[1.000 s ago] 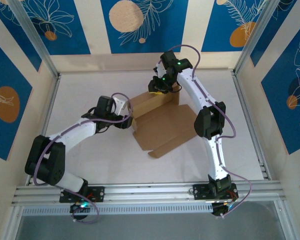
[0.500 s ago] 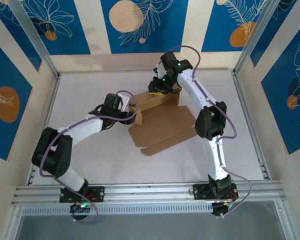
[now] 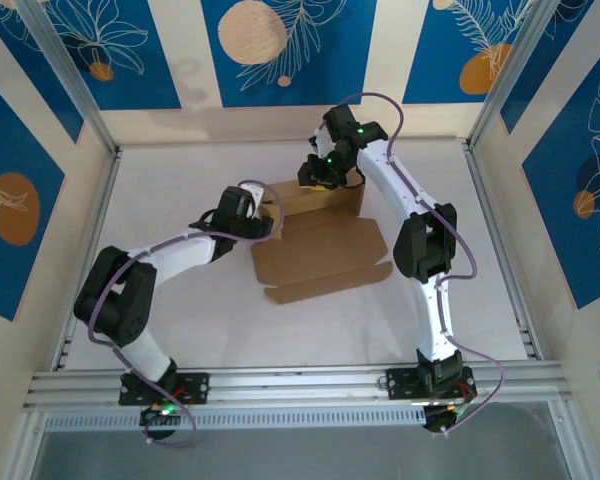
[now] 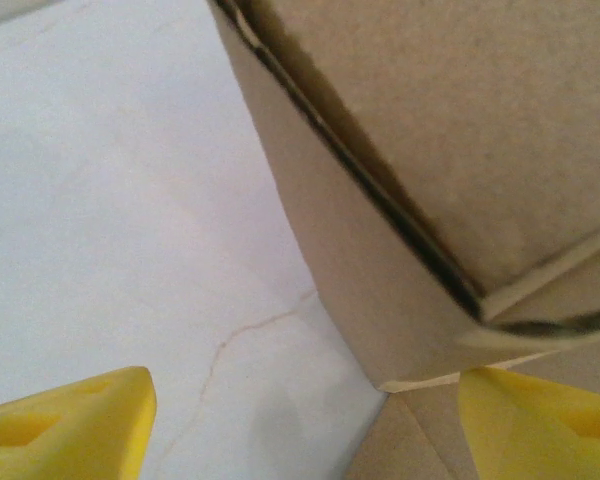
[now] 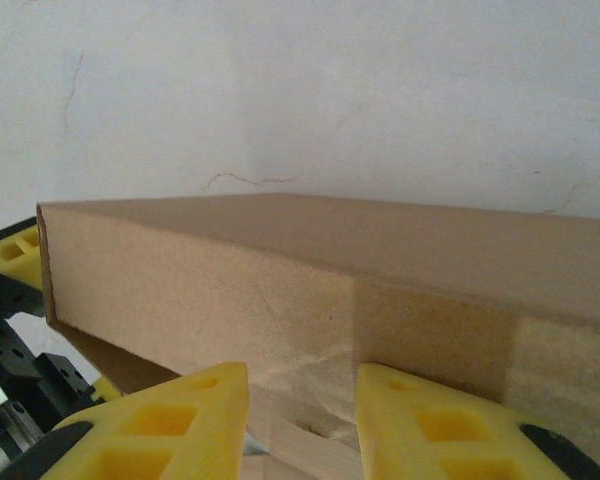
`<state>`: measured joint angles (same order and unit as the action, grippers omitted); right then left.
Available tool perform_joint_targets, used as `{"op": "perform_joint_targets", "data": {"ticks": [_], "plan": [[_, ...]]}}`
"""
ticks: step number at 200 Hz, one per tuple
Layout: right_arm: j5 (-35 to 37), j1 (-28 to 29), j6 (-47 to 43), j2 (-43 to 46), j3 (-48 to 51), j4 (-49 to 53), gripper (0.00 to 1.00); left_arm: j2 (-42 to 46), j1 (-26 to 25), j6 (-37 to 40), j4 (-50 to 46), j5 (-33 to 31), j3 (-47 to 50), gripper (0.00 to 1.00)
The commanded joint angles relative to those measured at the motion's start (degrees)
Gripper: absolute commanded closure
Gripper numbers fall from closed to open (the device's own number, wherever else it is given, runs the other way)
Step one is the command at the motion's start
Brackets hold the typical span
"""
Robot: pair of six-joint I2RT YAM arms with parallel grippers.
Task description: Fold the paper box
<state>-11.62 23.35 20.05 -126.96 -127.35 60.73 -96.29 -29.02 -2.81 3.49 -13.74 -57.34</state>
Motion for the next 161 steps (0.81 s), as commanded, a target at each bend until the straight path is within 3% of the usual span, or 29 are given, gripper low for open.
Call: {"op": "perform_joint_targets", "data": {"ticks": [1, 53, 161], "plan": [[-4.10, 0.75, 1.13, -0.31, 0.80, 5.76, 0.64, -1.67, -0.99, 1.00, 4.73, -4.27, -2.77, 0.23], [-6.05, 0.75, 1.49, -0.64, 0.51, 6.15, 0.64, -4.23, -1.13, 0.75, 9.45, -3.46, -3.76, 0.37], [-2.95, -0.45, -0.73, -4.82, -13.20, 11.94, 0.59, -8.81, -1.11, 2.81, 12.15, -3.20, -6.01, 0.35]]}}
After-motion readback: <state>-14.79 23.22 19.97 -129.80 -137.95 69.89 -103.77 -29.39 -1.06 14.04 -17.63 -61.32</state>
